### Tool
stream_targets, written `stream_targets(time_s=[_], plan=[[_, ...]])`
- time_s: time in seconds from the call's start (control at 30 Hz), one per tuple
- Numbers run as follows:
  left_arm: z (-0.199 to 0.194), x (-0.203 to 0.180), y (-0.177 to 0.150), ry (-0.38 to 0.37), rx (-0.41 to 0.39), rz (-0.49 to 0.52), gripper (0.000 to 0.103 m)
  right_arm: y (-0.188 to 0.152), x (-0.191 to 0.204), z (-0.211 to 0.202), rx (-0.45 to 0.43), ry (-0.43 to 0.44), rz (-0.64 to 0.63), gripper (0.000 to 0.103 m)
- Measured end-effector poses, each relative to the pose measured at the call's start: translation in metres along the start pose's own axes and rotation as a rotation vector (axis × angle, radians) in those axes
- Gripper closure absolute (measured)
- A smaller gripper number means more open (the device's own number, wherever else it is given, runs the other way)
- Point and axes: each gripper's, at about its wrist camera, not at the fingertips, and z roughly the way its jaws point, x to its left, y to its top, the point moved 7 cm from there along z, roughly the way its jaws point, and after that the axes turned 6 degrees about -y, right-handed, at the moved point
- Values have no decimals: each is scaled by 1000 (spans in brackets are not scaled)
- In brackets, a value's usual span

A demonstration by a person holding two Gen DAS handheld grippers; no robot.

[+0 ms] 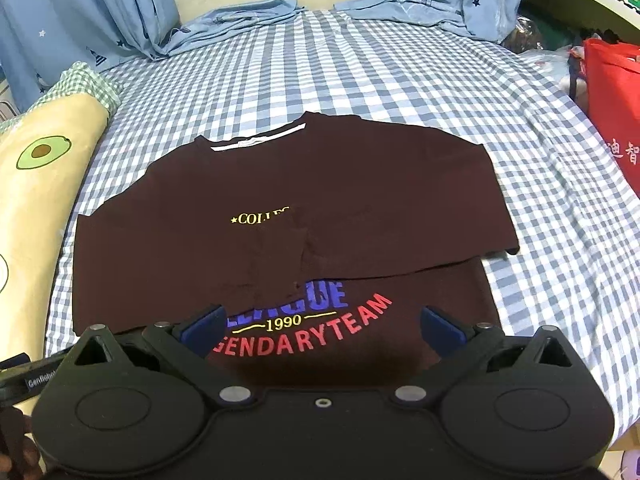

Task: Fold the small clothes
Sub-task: 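Move both grippers back over the sweatshirt toward its hem, then close the right gripper on the hem while the left gripper grasps the hem too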

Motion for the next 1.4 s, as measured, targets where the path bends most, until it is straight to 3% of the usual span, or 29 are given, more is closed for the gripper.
stream_targets(time_s=[0.17,0.37,0.77,1.23,1.4], plan=[[-24,-27,-10,21,15,45,1,-6,-15,-5,-3,13,-19,1],[-48,-48,-27,53,44,14,1,-17,-36,-9,-6,39,-54,1],[-96,-74,-72,117,16,-35,1,-78,-106,-10,33,93,-131,1],[-106,-95,-120,151,60,-47,1,-130,-141,-8,31,149,-206,1],[-102,-99,-130,156,87,-40,1,-147,-137,5,109,173,-258,0]])
